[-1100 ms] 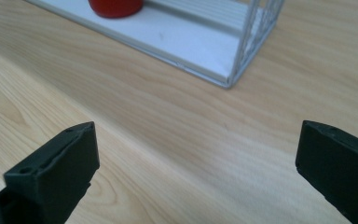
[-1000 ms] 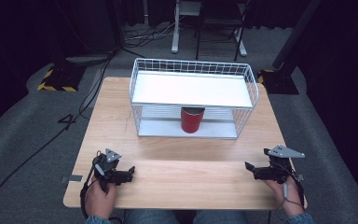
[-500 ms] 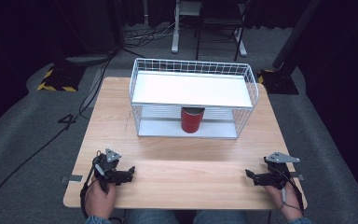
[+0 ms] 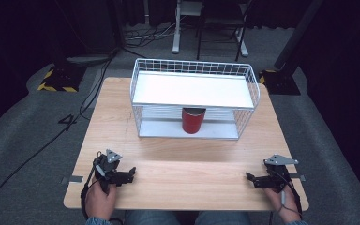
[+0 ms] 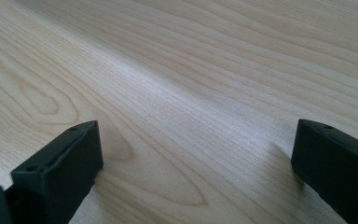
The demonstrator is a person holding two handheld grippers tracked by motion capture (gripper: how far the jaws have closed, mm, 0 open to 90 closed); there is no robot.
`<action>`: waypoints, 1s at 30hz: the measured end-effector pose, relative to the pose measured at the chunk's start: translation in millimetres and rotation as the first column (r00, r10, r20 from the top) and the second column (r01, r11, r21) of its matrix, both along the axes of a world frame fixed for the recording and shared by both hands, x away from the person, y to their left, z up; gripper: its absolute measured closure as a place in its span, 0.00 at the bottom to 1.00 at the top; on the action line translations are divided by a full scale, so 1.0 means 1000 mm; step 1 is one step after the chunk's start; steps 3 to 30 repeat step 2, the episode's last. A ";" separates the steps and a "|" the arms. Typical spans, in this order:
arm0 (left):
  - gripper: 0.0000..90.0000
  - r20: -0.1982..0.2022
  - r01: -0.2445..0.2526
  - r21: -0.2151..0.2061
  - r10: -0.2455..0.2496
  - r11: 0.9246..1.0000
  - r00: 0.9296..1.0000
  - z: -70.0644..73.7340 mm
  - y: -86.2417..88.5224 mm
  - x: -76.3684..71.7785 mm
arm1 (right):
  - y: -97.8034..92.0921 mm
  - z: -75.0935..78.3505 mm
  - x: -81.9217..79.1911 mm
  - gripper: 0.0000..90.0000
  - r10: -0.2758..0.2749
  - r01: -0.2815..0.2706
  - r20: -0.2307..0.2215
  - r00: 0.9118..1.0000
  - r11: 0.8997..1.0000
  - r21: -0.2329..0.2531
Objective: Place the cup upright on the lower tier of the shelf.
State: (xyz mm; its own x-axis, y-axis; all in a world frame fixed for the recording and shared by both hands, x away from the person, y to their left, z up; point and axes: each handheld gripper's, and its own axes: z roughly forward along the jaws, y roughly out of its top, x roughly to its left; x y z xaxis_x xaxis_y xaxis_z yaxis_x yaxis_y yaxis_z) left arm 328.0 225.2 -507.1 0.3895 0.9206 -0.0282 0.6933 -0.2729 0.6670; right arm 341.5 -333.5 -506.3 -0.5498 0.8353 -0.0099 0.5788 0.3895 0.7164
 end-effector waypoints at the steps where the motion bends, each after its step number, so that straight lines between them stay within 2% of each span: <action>1: 0.00 0.000 0.000 0.001 0.000 1.000 1.000 0.000 0.000 0.000 | 0.000 0.000 0.000 0.03 0.000 0.000 0.001 1.000 1.000 0.000; 30: 0.00 0.000 0.000 0.000 0.000 1.000 1.000 0.000 0.000 0.000 | 0.000 0.000 0.000 0.03 -0.001 0.001 0.002 1.000 1.000 0.000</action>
